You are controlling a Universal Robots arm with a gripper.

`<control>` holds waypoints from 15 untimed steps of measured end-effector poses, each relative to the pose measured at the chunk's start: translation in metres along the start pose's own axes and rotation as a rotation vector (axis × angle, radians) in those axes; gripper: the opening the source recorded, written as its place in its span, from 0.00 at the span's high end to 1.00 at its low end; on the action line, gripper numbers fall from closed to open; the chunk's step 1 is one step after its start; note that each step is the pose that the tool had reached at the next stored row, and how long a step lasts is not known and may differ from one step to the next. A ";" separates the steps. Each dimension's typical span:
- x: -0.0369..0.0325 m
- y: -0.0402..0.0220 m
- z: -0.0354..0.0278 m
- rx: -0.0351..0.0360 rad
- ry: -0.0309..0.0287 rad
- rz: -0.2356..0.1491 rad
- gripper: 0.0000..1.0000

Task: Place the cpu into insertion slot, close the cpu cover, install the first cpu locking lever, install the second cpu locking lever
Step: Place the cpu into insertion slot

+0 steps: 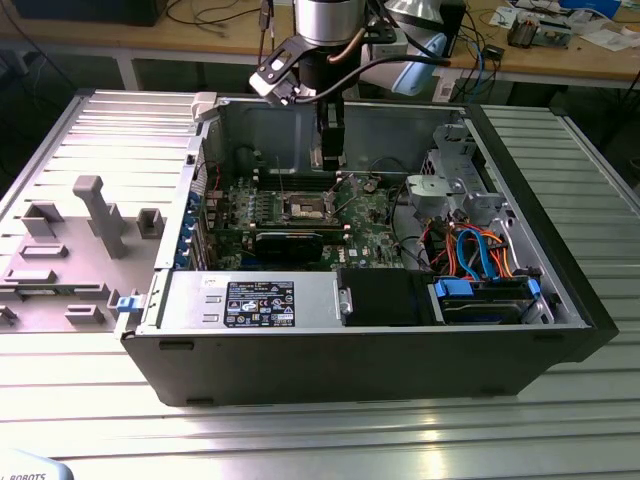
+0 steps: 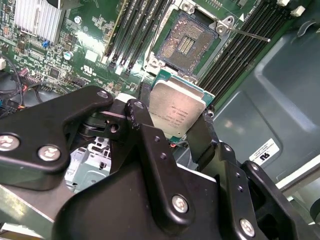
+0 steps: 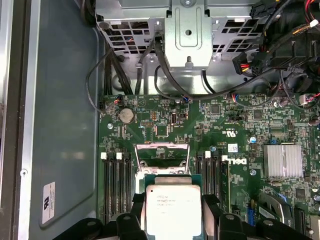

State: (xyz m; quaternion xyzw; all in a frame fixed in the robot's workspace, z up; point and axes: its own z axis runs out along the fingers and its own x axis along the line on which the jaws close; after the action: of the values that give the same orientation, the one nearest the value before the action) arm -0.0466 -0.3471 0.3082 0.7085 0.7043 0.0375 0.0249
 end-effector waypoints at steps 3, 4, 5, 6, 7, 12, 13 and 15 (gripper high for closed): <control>0.0000 -0.0001 0.0007 0.0000 0.0000 0.000 0.46; 0.0000 -0.0001 0.0007 0.0001 0.0000 0.000 0.46; 0.0000 -0.0001 0.0010 -0.0001 0.0002 0.000 0.46; 0.0000 -0.0001 0.0013 -0.0002 0.0004 0.000 0.46; 0.0000 -0.0001 0.0016 -0.0001 0.0002 0.000 0.46; -0.0001 -0.0004 0.0036 0.0001 -0.0001 0.000 0.46; -0.0001 -0.0004 0.0037 0.0000 -0.0001 0.000 0.46; -0.0001 -0.0004 0.0042 0.0000 -0.0001 0.000 0.46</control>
State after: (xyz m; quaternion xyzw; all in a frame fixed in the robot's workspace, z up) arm -0.0466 -0.3471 0.3040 0.7085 0.7042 0.0375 0.0249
